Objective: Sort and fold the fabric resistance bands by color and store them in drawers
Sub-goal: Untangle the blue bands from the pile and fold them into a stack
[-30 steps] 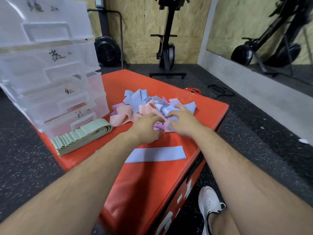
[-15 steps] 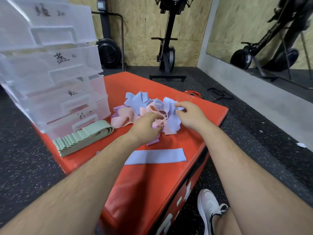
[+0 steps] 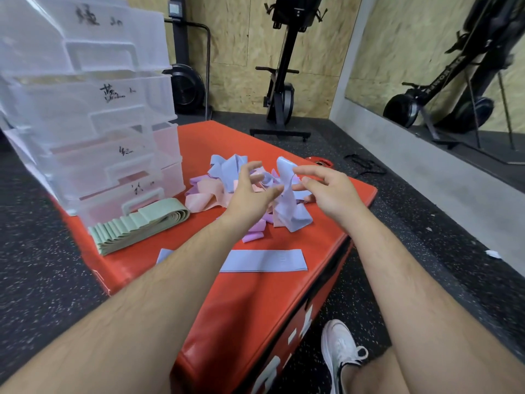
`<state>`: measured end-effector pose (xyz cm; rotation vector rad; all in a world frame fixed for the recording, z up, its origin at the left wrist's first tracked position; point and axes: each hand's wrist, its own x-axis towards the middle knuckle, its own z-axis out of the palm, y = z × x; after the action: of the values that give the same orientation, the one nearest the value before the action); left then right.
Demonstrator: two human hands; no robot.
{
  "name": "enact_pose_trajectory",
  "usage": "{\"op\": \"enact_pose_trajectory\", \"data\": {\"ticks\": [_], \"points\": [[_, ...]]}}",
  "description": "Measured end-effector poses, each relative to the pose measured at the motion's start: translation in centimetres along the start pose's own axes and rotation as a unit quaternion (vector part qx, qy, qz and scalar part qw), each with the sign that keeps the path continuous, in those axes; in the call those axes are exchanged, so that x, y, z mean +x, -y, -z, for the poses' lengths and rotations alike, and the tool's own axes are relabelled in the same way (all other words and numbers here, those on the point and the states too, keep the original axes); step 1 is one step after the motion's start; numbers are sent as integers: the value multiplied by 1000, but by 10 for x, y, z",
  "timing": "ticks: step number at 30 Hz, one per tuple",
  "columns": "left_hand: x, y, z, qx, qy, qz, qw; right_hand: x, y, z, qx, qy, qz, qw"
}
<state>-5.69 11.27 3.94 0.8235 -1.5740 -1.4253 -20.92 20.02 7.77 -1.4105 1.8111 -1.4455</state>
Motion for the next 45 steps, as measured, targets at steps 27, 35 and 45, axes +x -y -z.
{"op": "enact_pose_trajectory", "data": {"ticks": [27,35,45], "points": [[-1,3,-6,174,13,-81,981,0,-17,7,-151,-36,2,988],[-3,1,-4,163,25,-95,982,-2,-20,-13,-118,100,-1,988],[-3,-6,4,129,115,-50,984,-2,-11,-6,-113,8,40,993]]}}
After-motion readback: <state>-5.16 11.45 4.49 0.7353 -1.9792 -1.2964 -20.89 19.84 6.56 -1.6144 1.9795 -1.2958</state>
